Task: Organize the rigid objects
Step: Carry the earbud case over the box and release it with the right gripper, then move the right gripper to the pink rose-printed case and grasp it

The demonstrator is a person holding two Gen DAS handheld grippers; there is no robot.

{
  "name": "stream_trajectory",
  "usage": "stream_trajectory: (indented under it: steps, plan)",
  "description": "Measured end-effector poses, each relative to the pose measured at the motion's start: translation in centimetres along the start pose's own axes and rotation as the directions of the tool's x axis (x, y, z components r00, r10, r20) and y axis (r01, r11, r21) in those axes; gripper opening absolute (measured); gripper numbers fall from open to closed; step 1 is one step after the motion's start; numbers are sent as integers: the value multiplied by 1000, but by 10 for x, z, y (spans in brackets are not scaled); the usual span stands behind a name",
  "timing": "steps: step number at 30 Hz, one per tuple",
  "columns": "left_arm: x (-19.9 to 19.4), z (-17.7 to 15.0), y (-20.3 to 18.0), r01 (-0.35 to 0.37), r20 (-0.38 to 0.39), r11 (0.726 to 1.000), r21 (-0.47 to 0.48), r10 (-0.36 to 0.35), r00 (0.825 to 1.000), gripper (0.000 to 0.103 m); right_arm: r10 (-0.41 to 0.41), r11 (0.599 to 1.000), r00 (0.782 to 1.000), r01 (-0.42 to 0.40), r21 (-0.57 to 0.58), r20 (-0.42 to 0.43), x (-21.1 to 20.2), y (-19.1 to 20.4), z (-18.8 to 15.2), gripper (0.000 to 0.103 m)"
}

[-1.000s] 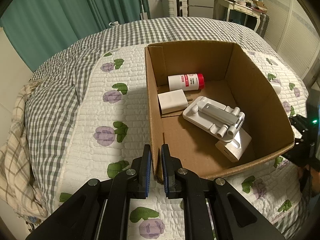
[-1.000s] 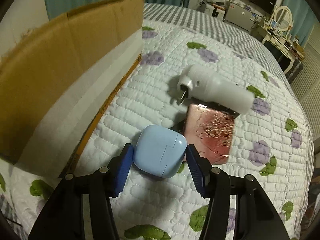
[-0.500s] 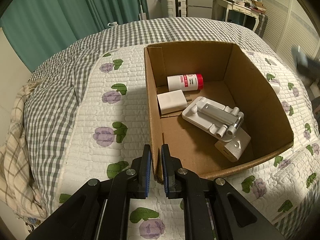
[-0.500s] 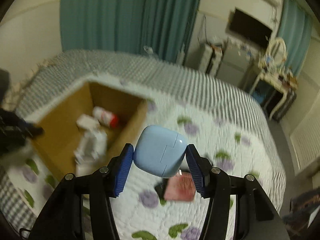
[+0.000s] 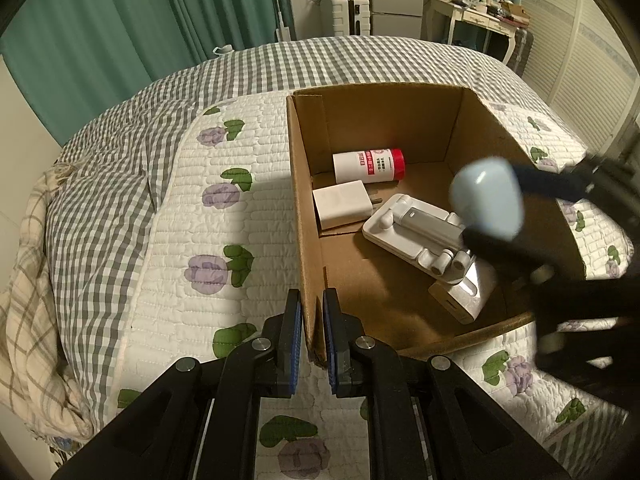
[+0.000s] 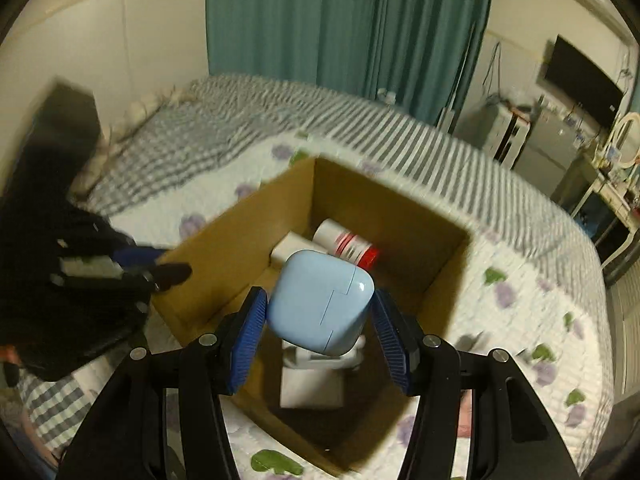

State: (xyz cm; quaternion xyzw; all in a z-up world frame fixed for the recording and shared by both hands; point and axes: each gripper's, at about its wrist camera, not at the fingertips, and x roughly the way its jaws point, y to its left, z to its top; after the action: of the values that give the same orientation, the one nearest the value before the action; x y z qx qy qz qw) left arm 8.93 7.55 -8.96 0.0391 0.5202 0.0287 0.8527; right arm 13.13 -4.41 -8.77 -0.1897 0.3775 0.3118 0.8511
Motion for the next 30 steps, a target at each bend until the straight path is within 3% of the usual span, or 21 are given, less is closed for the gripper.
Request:
stream_trajectory:
  steps: [5,11,14,19,24,30]
  plan:
    - [0,-2,1,3,2,1000,-2,-3,1000,11,23,1000,998,-23,0,-58,26,4,-11,54]
    - [0,-2,2,5,2,1000,-2,-5,1000,11,48,999,997,-47,15,-54,29,4,-12,55]
    - [1,-2,3,4,1,1000,-2,-4,1000,11,33,999,999,-33,19,-35,25,4,-10,78]
    - [2,-1,2,3,-2,1000,-4,-3,1000,11,35,996,998,-39,85,44,-5,-12,-4,86]
    - [1,0,2,1,-3,1000,-2,-1,1000,11,-61,991,991,46,123,119,-46,-44,-3,92]
    - [0,0,2,-2,-4,1000,-2,2,1000,11,-212,962,967,182,202,139,-80,-96,-17,97]
